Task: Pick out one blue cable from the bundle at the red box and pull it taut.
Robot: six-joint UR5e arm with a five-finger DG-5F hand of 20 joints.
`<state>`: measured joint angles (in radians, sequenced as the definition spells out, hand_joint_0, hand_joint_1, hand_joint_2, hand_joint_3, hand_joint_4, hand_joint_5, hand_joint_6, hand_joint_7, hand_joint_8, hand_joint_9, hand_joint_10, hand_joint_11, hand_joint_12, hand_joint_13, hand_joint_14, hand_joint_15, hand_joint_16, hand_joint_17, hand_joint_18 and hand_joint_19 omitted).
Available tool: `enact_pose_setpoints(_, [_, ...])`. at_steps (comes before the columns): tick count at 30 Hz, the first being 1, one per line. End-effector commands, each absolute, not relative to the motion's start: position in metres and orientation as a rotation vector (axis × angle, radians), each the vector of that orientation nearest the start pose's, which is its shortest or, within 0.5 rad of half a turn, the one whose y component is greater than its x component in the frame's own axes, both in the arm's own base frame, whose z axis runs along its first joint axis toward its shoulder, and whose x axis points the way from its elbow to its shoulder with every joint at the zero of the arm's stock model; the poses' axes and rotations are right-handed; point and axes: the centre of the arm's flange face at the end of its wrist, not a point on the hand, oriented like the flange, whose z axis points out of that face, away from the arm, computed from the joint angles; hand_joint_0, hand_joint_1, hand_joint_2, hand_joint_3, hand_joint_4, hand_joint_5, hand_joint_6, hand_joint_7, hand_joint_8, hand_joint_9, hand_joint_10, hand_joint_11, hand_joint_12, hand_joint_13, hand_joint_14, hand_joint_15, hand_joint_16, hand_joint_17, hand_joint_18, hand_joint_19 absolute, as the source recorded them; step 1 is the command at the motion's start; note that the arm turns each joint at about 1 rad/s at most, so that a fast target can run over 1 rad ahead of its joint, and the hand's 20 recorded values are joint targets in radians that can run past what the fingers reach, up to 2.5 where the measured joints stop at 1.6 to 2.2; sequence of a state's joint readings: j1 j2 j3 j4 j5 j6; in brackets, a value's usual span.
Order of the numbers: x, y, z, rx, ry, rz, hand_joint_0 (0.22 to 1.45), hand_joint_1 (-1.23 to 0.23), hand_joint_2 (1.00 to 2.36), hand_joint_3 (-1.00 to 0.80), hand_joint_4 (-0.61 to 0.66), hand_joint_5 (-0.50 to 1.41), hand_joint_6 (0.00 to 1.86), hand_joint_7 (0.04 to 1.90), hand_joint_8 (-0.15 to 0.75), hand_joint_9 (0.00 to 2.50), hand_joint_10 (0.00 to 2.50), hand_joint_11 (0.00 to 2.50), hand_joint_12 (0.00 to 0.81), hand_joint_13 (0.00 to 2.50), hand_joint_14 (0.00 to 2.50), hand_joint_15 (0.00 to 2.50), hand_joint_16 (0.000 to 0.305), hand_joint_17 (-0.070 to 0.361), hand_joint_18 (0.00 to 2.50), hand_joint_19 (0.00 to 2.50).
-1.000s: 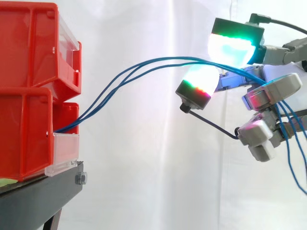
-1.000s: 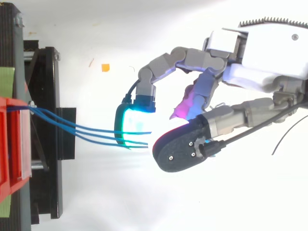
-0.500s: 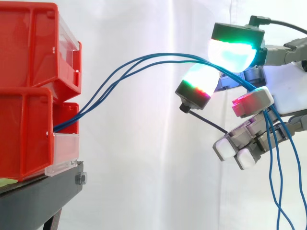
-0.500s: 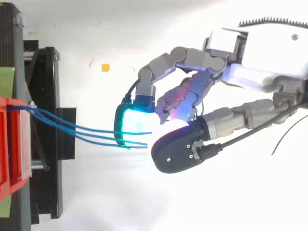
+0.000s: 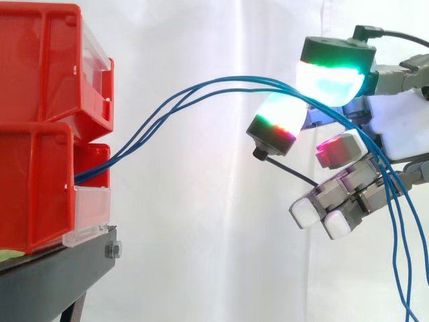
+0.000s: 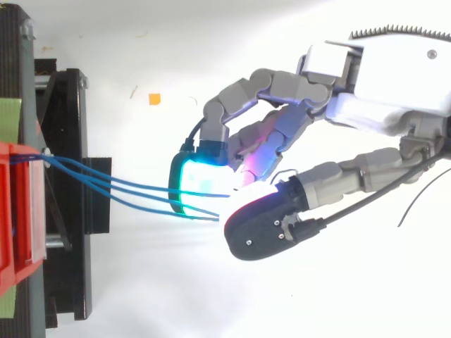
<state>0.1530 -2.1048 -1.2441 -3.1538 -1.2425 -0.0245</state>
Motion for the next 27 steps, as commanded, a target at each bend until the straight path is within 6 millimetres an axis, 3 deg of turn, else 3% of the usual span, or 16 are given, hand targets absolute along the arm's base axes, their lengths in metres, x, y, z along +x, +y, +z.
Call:
enact_pose_setpoints(1, [0.6878,-0.0610,0.3299,1.382,1.268,0.916,0.67,-0.85,1.02,-0.24,-0.08,-0.16,0.87,0.88,0.249,1.07,0.03,0.95,0.394,0.54,0.02,0.50,0.056,0.126,0.41,0.65])
enact_pose_setpoints(15, [0.6878,-0.0610,0.3299,1.382,1.268,0.916,0.75,-0.94,1.01,-0.36,-0.13,-0.16,0.90,0.86,0.241,1.03,0.03,0.93,0.390,0.51,0.02,0.46,0.056,0.126,0.40,0.61])
enact_pose_setpoints(21, [0.6877,-0.0621,0.3299,1.383,1.267,0.915,0.78,-0.95,1.00,-0.49,-0.12,-0.16,0.91,0.85,0.235,1.02,0.03,0.93,0.388,0.51,0.02,0.45,0.055,0.125,0.44,0.60])
enact_pose_setpoints(27, [0.6878,-0.0610,0.3299,1.383,1.267,0.917,0.75,-0.94,1.00,-0.50,-0.07,-0.16,0.91,0.83,0.238,1.06,0.03,0.96,0.385,0.54,0.02,0.46,0.055,0.125,0.46,0.59])
